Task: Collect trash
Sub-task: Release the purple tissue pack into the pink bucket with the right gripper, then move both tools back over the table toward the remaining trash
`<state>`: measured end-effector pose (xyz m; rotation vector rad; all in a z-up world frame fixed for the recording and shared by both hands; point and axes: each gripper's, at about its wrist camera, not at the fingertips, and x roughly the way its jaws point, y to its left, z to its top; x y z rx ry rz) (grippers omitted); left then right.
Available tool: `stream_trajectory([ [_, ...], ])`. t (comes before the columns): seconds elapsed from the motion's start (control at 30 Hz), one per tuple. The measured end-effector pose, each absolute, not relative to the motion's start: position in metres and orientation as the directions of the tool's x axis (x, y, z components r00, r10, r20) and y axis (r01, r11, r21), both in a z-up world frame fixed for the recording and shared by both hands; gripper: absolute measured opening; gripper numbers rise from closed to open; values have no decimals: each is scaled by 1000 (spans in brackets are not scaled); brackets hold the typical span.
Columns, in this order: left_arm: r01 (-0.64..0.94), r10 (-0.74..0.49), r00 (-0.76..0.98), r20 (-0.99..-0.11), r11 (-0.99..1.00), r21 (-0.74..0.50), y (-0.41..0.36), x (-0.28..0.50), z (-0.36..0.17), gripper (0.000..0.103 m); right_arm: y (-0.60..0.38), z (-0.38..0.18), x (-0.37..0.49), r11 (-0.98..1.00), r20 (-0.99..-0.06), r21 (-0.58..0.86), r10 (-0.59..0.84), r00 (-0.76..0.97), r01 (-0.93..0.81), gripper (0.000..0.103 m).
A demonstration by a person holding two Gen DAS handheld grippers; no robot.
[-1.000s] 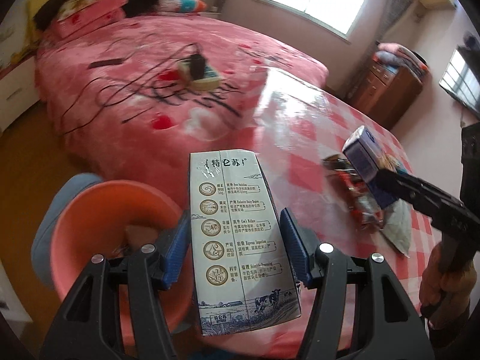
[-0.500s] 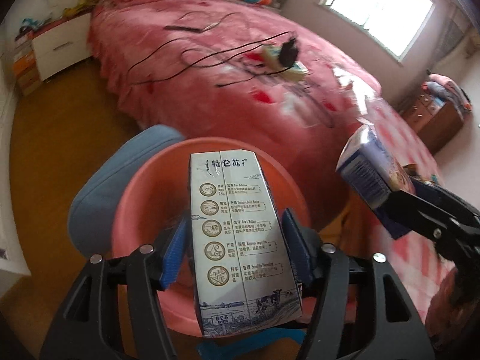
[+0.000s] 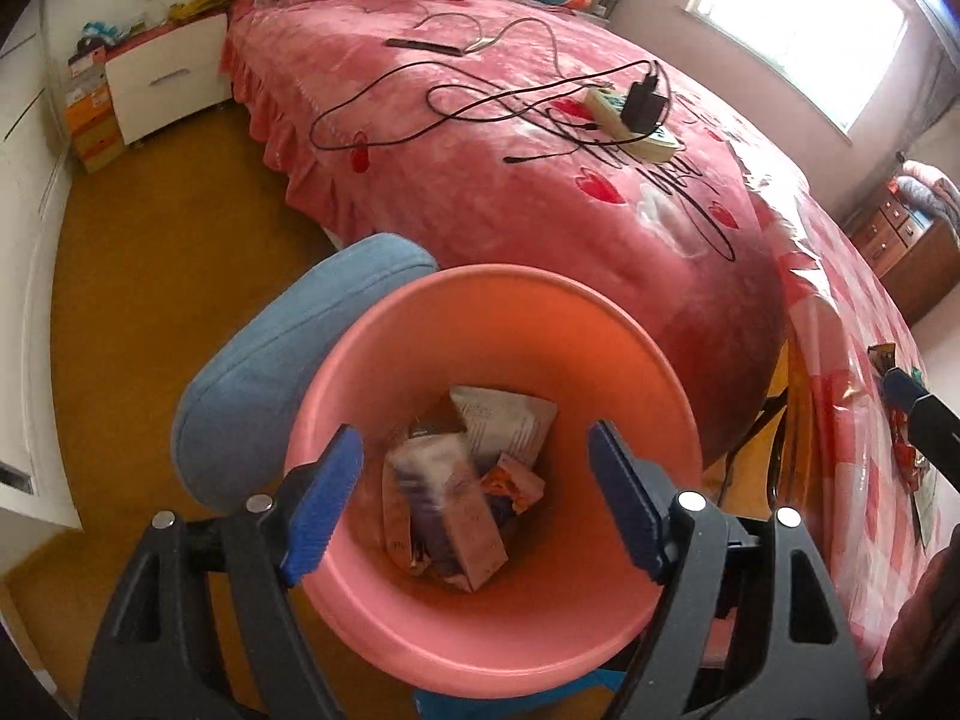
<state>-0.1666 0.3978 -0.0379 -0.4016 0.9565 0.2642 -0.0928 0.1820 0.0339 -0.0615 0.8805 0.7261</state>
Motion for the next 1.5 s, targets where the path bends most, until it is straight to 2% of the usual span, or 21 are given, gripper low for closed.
stream_trajectory([
  [0.23, -335, 19, 590, -807, 915, -224, 377, -160, -23, 78, 150, 41, -103, 800, -704, 194, 516, 487, -567, 90],
  [0.4, -285, -23, 622, -782, 924, -254, 358, -159, -15, 78, 131, 41, -114, 818, -680, 222, 520, 517, -531, 90],
  [1.1, -82, -159, 667, -728, 955, -285, 280, -187, 17, 79, 56, 32, -160, 912, -694, 227, 398, 601, -342, 89],
  [1.5, 85, -253, 658, -709, 961, -265, 223, -184, 36, 79, -13, 35, -183, 947, -692, 243, 322, 646, -211, 90],
])
